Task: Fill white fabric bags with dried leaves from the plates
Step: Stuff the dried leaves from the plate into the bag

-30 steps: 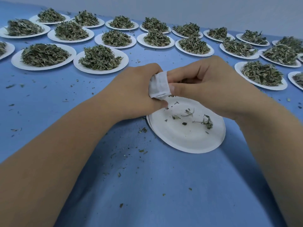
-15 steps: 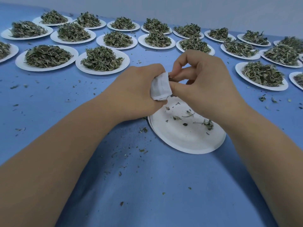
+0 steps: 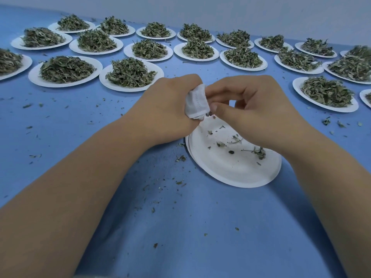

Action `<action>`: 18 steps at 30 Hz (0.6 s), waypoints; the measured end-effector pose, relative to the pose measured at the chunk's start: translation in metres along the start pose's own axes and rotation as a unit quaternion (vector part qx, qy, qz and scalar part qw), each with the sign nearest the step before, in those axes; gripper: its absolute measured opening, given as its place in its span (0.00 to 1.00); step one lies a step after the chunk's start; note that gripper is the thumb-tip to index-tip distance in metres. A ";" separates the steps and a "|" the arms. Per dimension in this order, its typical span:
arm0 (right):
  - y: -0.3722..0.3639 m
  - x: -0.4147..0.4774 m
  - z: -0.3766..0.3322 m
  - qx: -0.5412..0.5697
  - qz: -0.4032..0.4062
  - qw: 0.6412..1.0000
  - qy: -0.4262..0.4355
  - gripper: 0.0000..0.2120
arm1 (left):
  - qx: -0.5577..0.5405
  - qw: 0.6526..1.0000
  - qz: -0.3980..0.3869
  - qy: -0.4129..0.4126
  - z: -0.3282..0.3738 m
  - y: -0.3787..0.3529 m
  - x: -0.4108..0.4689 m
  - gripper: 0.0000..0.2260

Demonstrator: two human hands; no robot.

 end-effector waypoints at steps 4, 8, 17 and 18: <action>-0.002 0.000 -0.001 0.008 -0.063 0.998 -0.024 0.16 | 0.002 1.000 -0.006 0.008 0.000 0.000 -0.001 0.09; -0.004 -0.001 0.003 -0.013 -0.067 0.998 -0.010 0.16 | 0.001 1.000 -0.014 0.009 0.005 0.000 -0.001 0.15; 0.010 -0.001 0.005 -0.025 0.041 0.997 0.061 0.11 | -0.084 0.994 0.040 0.063 0.004 0.010 0.002 0.13; 0.006 -0.002 0.005 -0.029 0.027 0.998 0.054 0.12 | -0.088 0.993 0.040 0.069 0.004 0.010 0.003 0.12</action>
Point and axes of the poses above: each hand's wrist, its own x-axis towards the middle knuckle, its own y-axis out of the back of the hand, z = x × y, the point moved 1 cm from there along x, towards the middle knuckle, and after that the axes turned 2 degrees about -z, right-handed, at the moved point
